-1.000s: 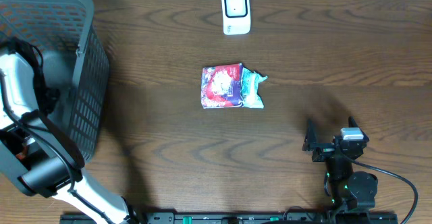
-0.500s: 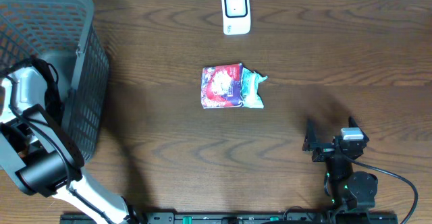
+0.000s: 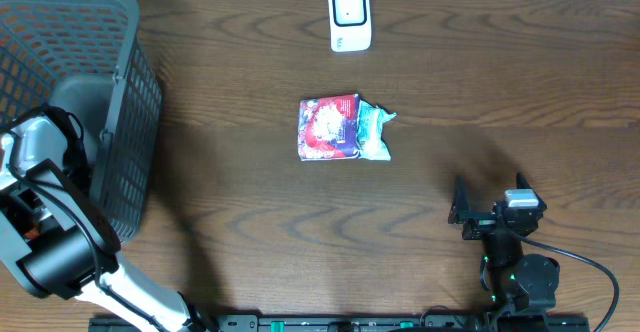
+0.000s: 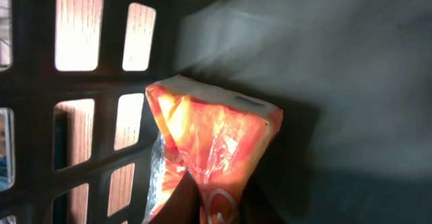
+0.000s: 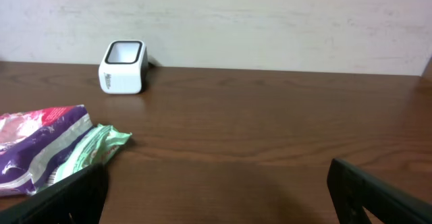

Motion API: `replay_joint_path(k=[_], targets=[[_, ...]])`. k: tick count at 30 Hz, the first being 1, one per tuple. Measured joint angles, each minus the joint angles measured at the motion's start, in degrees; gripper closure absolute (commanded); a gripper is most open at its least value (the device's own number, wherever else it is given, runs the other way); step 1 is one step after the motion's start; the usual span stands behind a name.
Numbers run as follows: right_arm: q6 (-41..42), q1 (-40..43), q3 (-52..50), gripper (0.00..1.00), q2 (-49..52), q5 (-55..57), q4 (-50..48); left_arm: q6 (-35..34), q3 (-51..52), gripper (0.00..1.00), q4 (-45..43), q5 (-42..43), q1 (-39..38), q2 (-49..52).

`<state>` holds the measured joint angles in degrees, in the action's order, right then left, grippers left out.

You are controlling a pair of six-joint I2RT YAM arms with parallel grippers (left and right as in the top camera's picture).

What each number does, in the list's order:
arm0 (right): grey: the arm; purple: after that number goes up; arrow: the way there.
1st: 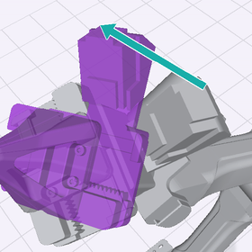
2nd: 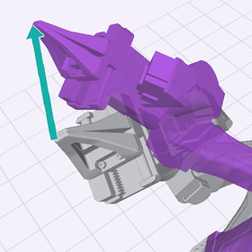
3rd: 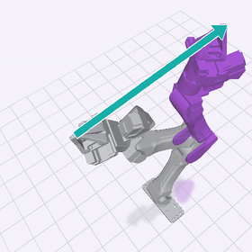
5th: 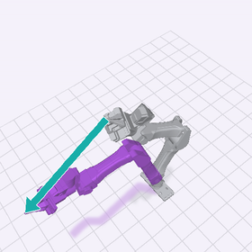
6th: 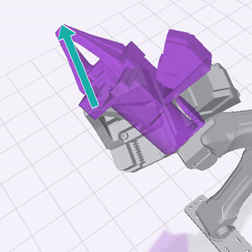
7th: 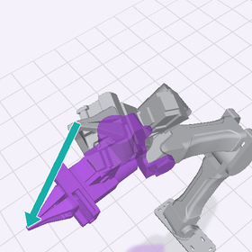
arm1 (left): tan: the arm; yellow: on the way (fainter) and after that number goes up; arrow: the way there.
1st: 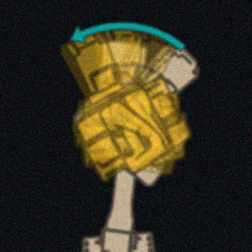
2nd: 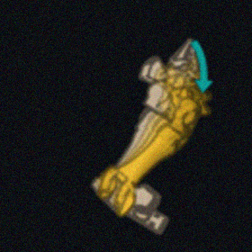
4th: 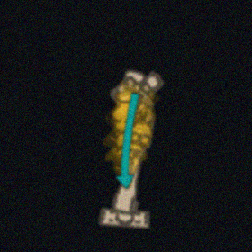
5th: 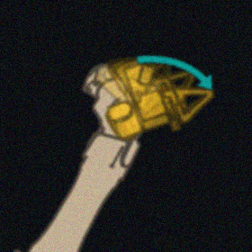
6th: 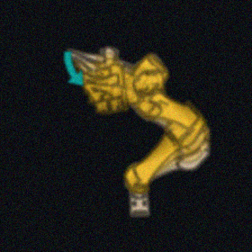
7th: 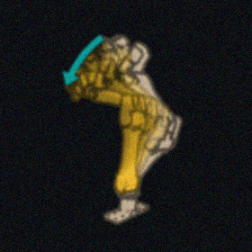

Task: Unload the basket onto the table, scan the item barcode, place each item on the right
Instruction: 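Reach the left gripper into the basket and grasp the small orange box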

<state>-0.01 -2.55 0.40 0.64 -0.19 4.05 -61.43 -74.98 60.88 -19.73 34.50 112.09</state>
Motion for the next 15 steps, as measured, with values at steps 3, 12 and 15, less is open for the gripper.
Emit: replay_joint_path(k=[3, 12, 15], targets=[[0.00, 0.00, 0.00, 0.01, 0.00, 0.00, 0.00, 0.74, -0.28, 0.92, 0.09, 0.94, 0.26, -0.28], [0.00, 0.00, 0.00, 0.01, 0.00, 0.00, 0.00, 11.34, -8.94, 0.92, -5.90, 17.53, 0.83, -7.76], [0.00, 0.00, 0.00, 0.01, 0.00, 0.00, 0.00, 15.56, -11.06, 0.93, -13.64, 24.26, 0.63, -16.02]])
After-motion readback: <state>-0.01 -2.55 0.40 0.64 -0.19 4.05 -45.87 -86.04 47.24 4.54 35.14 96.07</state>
